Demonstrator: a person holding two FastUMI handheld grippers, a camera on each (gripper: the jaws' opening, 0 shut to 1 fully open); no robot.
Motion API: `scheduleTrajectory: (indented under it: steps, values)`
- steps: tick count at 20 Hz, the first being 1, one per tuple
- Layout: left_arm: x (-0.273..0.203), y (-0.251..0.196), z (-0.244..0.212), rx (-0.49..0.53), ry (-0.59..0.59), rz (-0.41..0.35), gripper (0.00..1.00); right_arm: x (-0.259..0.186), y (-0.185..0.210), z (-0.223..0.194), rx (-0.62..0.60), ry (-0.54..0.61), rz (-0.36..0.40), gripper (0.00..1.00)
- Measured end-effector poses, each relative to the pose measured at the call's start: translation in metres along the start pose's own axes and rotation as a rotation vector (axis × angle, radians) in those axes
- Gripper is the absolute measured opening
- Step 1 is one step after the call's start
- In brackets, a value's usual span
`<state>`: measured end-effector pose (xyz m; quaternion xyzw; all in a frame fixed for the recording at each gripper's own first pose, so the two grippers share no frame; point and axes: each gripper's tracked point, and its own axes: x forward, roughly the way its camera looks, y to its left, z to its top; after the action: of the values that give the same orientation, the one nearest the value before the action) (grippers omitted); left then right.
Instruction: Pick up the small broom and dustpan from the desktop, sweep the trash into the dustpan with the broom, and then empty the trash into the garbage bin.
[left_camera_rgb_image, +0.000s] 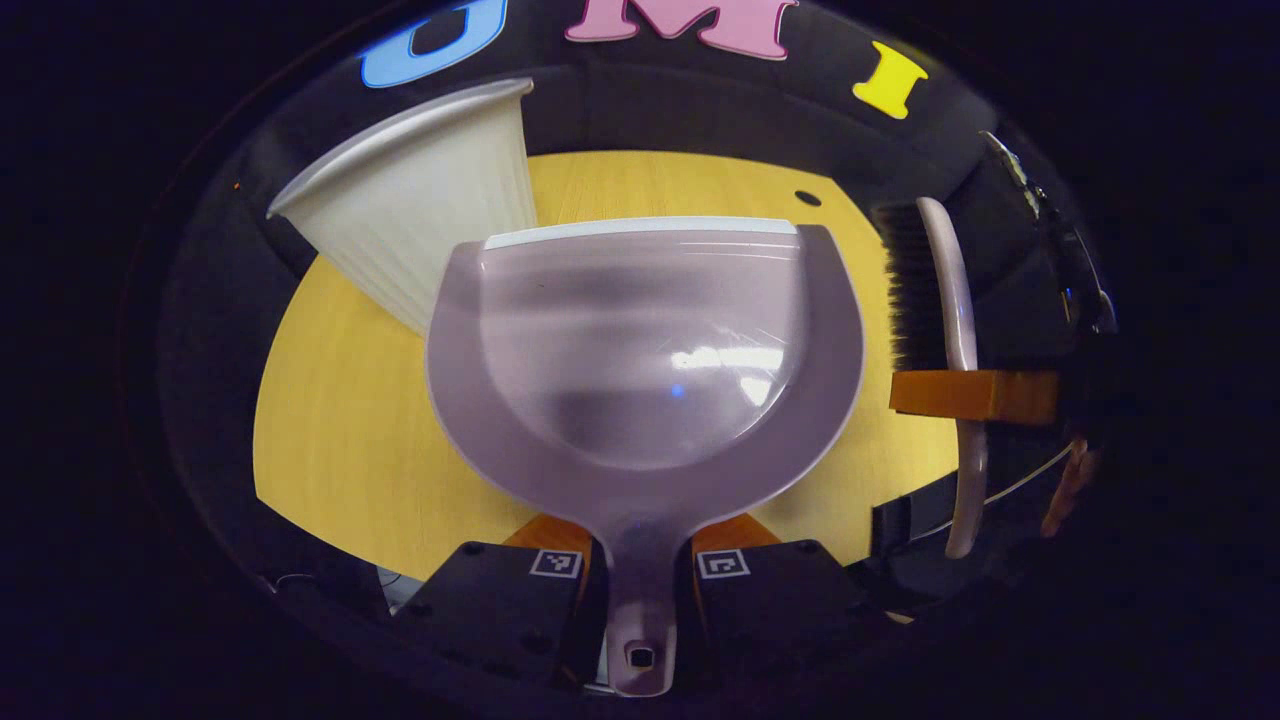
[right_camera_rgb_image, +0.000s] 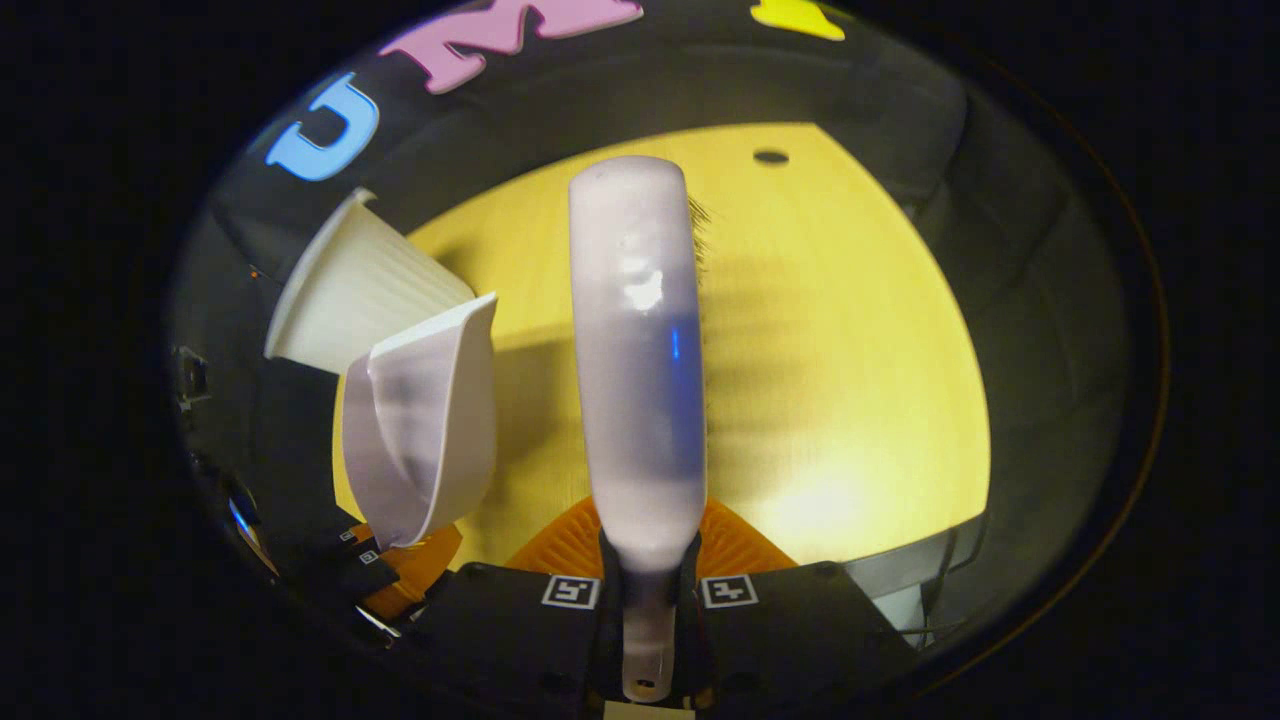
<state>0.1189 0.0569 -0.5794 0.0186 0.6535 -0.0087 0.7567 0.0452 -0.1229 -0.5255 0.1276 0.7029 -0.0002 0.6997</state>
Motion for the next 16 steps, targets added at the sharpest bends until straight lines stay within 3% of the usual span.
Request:
scheduleTrajectory:
  steps: [7,12,16]
  values:
    - [-0.026,-0.013,0.014,-0.046,0.164,0.037,0.26,0.036,-0.014,-0.003,-0.054,0.163,-0.161,0.23]
    - [-0.035,-0.013,0.019,-0.032,0.215,0.064,0.26,0.042,-0.019,-0.005,-0.052,0.234,-0.219,0.23]
    - [-0.031,-0.012,0.015,-0.019,0.239,0.068,0.25,0.037,-0.012,-0.002,-0.068,0.233,-0.223,0.23]
